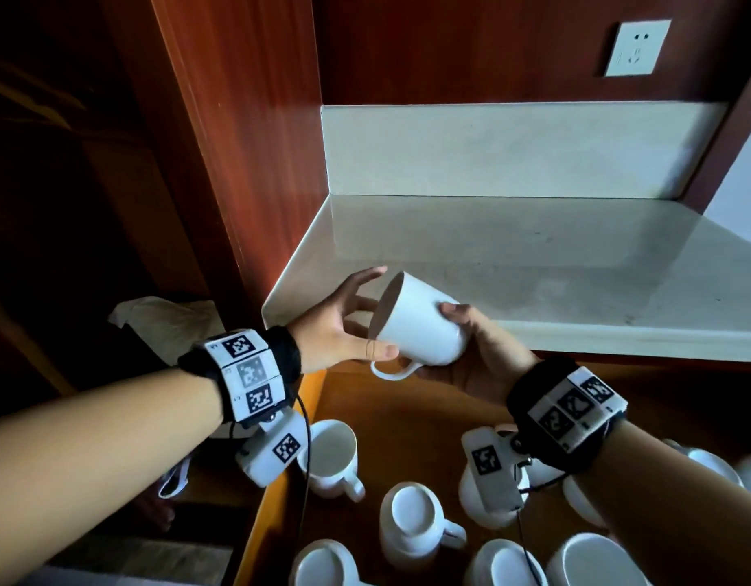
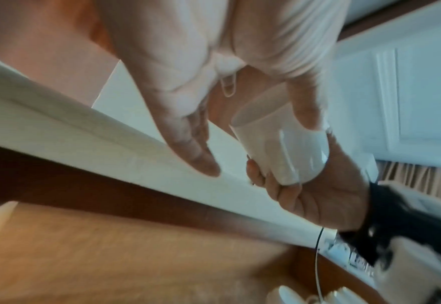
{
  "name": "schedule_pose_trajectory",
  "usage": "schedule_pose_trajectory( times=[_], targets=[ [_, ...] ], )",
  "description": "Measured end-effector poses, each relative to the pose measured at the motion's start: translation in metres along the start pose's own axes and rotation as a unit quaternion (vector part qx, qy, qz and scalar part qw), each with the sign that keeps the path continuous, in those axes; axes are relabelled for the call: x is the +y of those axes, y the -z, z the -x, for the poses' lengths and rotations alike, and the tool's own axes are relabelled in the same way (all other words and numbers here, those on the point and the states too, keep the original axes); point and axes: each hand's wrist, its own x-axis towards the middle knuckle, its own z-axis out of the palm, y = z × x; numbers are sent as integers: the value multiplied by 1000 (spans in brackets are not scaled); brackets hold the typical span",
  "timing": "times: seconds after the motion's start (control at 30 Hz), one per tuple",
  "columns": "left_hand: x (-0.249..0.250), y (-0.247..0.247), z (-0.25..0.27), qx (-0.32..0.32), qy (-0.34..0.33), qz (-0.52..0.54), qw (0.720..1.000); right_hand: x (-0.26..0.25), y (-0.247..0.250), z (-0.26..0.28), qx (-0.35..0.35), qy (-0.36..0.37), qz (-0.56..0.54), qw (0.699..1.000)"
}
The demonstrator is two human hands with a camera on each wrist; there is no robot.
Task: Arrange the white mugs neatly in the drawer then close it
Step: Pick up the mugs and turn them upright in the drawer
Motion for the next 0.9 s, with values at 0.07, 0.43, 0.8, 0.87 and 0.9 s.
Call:
schedule_pose_trajectory(
  times=[0.07,0.43,0.8,0.87,0.9],
  targets=[
    [6,-3,-4,-7,-24,2,1000,3,3,-1,-18,-4,-8,1000],
    [-17,-36,-33,-111,112,-431,889,-5,32,13,204,-44,294,933],
    [-46,-94,-45,-282,197,-586,733,8,41,32,208,-34,409,888],
    [-50,-99,-46,-290,201,-595,723,8,41,34,210,-32,412,886],
    [-52,-102,-46,-292,202,-600,717,8,41,35,210,-30,415,885]
  ],
)
